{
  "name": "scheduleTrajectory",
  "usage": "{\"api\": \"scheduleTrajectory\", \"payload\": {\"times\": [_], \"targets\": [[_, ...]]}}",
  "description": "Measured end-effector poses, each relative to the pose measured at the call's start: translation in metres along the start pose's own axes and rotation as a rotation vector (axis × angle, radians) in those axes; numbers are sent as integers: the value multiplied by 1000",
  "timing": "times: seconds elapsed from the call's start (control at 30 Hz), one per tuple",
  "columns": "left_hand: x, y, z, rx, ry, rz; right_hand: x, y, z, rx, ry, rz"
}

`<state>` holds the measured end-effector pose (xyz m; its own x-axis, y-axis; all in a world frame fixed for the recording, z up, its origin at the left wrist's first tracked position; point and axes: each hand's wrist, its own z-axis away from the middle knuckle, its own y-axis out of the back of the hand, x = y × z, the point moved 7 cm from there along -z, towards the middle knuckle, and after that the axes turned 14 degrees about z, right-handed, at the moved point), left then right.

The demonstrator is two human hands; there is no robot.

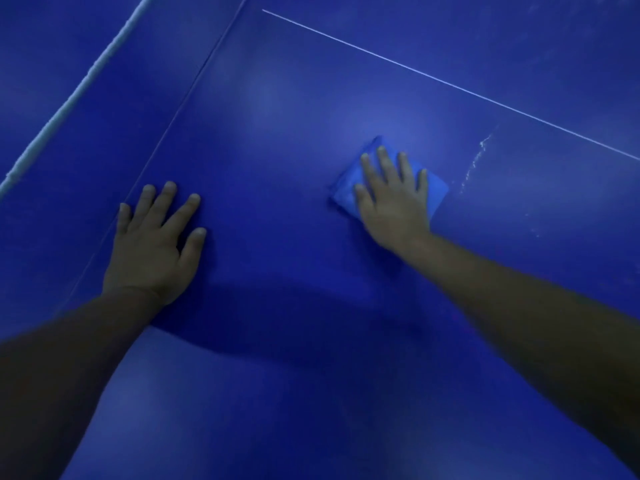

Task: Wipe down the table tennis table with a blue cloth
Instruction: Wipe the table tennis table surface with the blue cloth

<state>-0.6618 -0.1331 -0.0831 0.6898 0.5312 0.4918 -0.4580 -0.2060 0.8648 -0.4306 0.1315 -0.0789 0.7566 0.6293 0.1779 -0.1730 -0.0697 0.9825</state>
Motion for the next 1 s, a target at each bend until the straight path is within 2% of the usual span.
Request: {"api": "scheduleTrajectory", "payload": {"times": [0.1,0.2,0.27,0.3,0.33,0.43,0.5,0.57,0.6,0.73,0.8,0.83,0.87,0.9,1.0], "targets": [[-1,1,-2,-41,-7,55,-67,1,111,100,255,-9],[-1,9,12,-45,-20,145,-106,-3,240,84,614,-99],[1,12,39,-8,-45,142,-97,-6,247,68,776,-79],[3,11,59,0,-60,136,-85,-5,227,78,756,-32],[5,9,82,-2,-76,128,-70,-4,197,81,654,3],[6,0,150,-10,-131,99,-10,-4,105,-49,145,6],[4,-6,181,-25,-144,63,0,-6,88,-85,-71,-59],[2,-14,196,-56,-141,25,-28,-4,113,-33,-90,-47],[1,-16,198,-73,-139,11,-51,-3,139,10,-21,-32],[3,-20,199,-116,-140,-7,-123,-4,289,30,516,-94],[2,-20,199,-125,-138,-6,-114,-6,315,36,726,-88],[1,-20,198,-131,-138,-11,-101,-7,304,54,748,-56],[0,-22,198,-139,-138,-15,-87,-8,282,57,692,-19],[-2,-23,198,-146,-137,-18,-68,-7,253,56,556,0],[-4,-23,198,-157,-132,-29,-7,-8,175,-78,23,-15]]}}
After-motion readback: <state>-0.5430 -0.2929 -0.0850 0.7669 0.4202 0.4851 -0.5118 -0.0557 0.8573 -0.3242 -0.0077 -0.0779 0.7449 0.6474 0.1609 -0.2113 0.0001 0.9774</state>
